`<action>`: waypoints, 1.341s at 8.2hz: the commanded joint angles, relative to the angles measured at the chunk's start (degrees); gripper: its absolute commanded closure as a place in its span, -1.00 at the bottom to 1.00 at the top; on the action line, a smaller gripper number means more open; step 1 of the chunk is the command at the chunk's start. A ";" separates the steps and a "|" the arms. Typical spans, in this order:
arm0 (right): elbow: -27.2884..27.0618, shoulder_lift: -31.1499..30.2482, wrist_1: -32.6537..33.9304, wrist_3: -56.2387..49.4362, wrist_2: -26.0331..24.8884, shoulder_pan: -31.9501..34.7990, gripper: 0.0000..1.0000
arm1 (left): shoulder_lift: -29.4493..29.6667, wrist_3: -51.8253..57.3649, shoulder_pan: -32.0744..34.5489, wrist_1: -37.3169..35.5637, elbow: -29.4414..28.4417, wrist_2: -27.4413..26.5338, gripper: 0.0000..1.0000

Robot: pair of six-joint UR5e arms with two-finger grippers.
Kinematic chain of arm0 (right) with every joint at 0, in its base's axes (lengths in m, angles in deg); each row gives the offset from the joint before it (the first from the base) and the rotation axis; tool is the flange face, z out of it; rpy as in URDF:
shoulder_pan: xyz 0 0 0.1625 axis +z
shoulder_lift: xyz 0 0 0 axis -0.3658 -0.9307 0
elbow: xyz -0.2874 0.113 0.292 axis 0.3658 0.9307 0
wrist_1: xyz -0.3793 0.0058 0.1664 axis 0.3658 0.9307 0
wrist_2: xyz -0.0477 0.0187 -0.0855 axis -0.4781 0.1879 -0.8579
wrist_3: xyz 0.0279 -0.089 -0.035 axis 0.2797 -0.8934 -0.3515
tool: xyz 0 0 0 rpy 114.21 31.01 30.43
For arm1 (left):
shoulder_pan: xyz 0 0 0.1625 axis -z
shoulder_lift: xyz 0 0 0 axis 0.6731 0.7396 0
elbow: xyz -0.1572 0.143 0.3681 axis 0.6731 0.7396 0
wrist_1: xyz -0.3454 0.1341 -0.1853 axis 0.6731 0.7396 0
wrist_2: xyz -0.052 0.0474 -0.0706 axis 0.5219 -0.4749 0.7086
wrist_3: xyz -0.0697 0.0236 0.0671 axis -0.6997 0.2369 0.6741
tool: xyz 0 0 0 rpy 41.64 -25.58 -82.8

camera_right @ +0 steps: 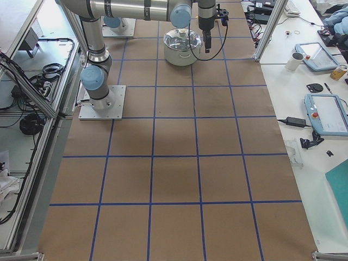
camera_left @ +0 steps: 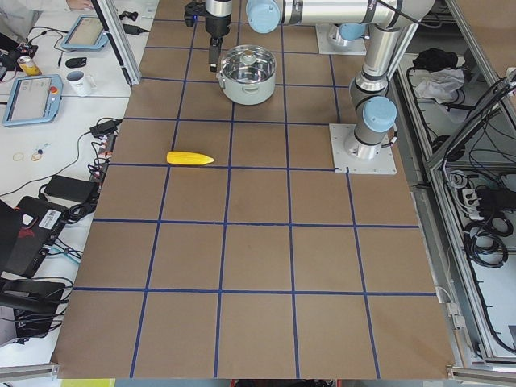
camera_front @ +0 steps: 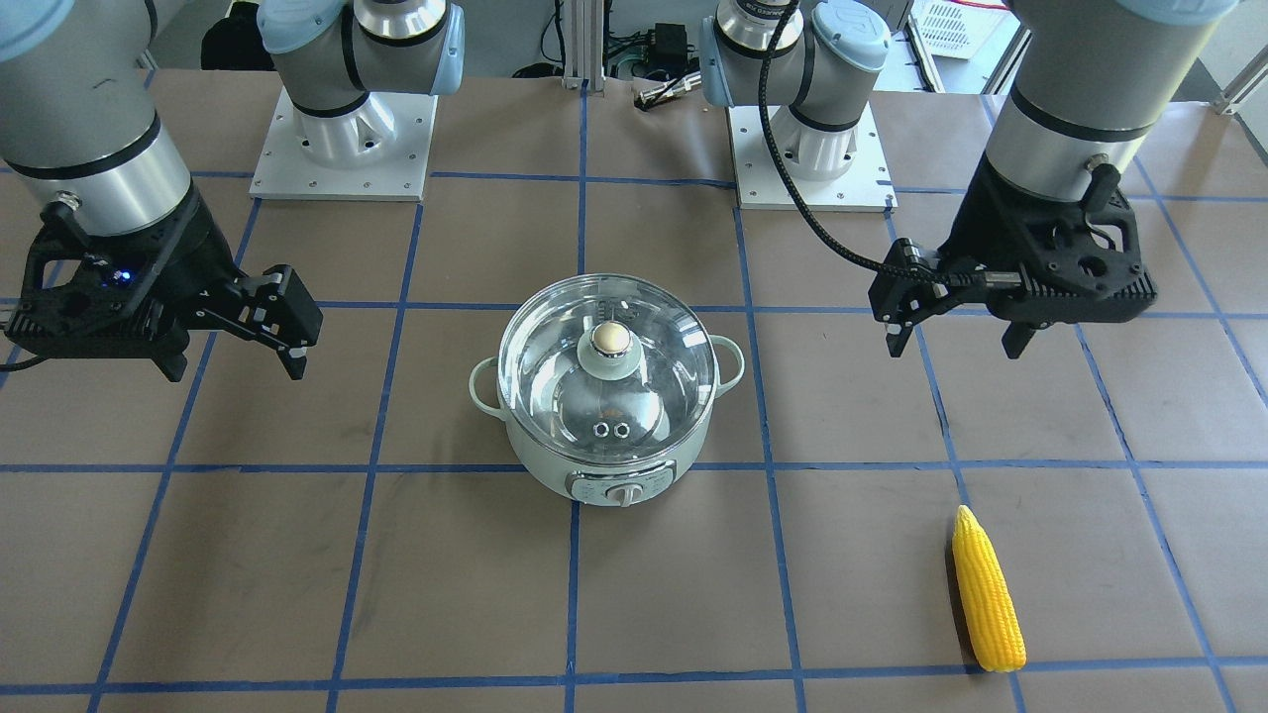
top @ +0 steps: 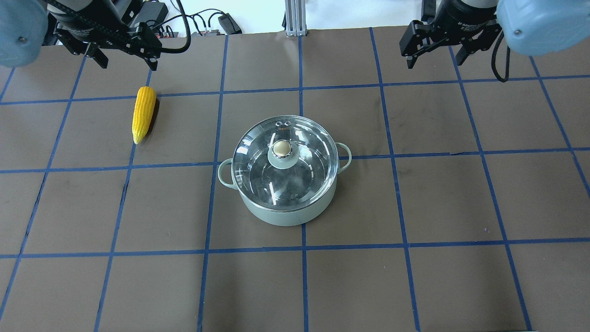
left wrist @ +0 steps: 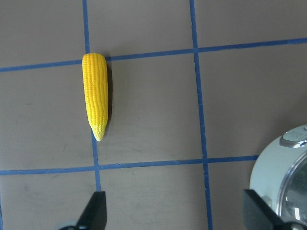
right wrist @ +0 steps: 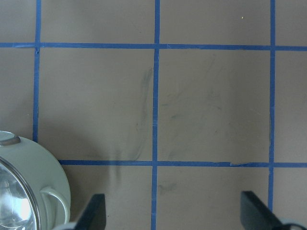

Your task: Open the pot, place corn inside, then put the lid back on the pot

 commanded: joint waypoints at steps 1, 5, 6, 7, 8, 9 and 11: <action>-0.14 -0.01 -0.12 -0.05 0.45 -0.71 -1.00 | 6.24 6.83 -5.35 -6.50 0.17 0.26 -1.00; -0.23 -0.01 -0.20 -0.05 0.37 -0.71 -1.00 | 16.43 12.28 -10.47 -12.99 0.78 0.70 -1.00; -0.23 -0.01 -0.20 -0.05 0.46 -0.71 -1.00 | 19.07 12.38 -11.35 -14.67 0.70 1.31 -1.00; -0.23 -0.01 -0.20 -0.05 0.46 -0.71 -1.00 | 21.53 12.38 -12.05 -17.73 0.87 5.58 -1.00; -0.23 -0.01 -0.20 -0.05 0.46 -0.71 -1.00 | 24.08 12.55 -12.23 -18.19 0.87 6.23 -1.00; -0.23 -0.01 -0.20 -0.05 0.37 -0.71 -1.00 | 25.85 12.55 -12.23 -18.20 0.79 6.24 -1.00; -0.23 -0.01 -0.20 -0.05 0.46 -0.71 -1.00 | 27.18 12.90 -12.23 -18.29 0.70 5.80 -1.00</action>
